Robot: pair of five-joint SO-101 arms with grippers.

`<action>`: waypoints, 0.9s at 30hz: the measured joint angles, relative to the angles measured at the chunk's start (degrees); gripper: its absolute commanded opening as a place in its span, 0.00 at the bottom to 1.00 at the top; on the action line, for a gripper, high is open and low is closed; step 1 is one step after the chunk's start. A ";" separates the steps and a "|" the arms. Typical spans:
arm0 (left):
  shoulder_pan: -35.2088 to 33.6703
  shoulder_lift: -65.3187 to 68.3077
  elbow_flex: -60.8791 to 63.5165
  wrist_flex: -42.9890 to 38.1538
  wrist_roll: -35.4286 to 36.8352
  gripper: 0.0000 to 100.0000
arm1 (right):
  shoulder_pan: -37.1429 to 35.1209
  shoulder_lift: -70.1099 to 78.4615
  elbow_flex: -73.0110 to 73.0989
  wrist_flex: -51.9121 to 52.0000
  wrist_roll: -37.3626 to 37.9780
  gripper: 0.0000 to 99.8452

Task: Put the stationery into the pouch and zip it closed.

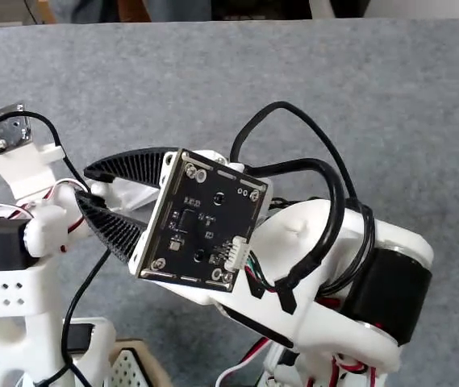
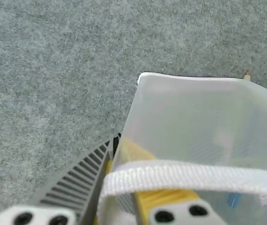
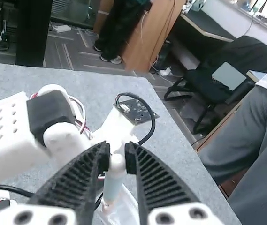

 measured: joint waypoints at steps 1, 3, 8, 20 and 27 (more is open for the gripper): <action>0.00 0.00 0.00 0.00 0.00 0.03 | 0.00 0.00 0.00 0.00 0.00 0.01; 0.00 0.00 0.00 0.00 0.00 0.03 | 0.00 0.00 0.00 0.00 0.18 0.01; 0.00 0.00 0.09 0.00 0.00 0.03 | 0.00 0.00 0.00 0.00 0.18 0.07; 0.09 0.00 0.09 0.00 0.09 0.03 | 0.00 0.00 -0.09 0.00 0.18 0.12; 0.09 0.00 0.26 0.00 0.09 0.03 | 0.00 0.00 -0.09 0.00 0.18 0.12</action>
